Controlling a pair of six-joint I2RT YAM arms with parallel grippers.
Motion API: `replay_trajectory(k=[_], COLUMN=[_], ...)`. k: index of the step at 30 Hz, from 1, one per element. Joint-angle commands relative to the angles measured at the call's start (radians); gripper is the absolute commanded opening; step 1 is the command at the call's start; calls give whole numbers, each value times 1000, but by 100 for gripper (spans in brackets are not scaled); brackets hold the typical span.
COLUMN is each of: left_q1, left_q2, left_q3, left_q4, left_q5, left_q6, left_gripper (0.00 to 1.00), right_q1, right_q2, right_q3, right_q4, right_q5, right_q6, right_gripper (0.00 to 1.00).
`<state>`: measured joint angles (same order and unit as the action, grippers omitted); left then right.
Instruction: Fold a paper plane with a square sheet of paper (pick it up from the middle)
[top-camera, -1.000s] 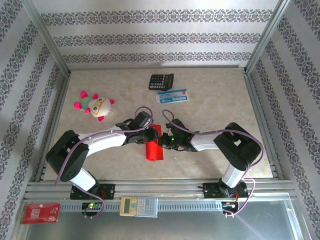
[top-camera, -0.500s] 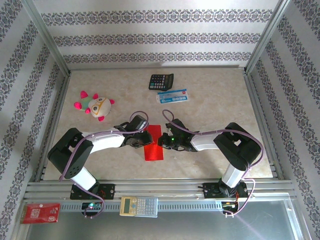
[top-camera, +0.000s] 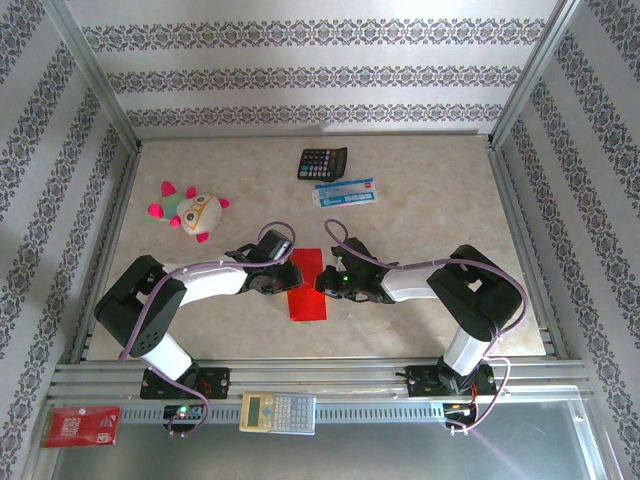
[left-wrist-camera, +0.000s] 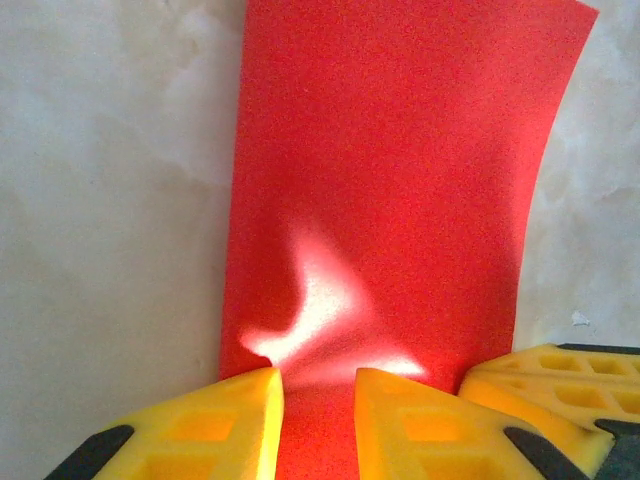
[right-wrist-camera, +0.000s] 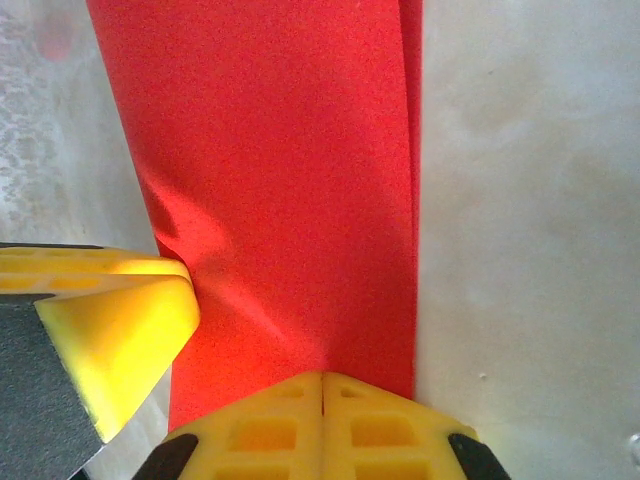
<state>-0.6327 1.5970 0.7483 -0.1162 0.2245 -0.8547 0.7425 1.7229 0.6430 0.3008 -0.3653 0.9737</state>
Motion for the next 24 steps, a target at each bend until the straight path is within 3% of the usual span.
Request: replay_trajectory(k=[1, 6, 9, 24], left_q1=[22, 16, 7, 29], left_q2=[-60, -149, -157, -72], left_q3=[10, -24, -56, -135], left_q4=[-63, 14, 68, 20], left_q5=[-40, 98, 150, 126], left_q6=[53, -10, -63, -27], left_gripper=[29, 30, 25, 20], right_q1=[25, 25, 25, 25], right_q2=[115, 112, 115, 112], right_q3=[-62, -66, -63, -60], right_q4=[-196, -195, -196, -202], right_q5=[76, 77, 76, 78], right_q6=[-1, -1, 0, -4], right_gripper=[0, 0, 0, 0])
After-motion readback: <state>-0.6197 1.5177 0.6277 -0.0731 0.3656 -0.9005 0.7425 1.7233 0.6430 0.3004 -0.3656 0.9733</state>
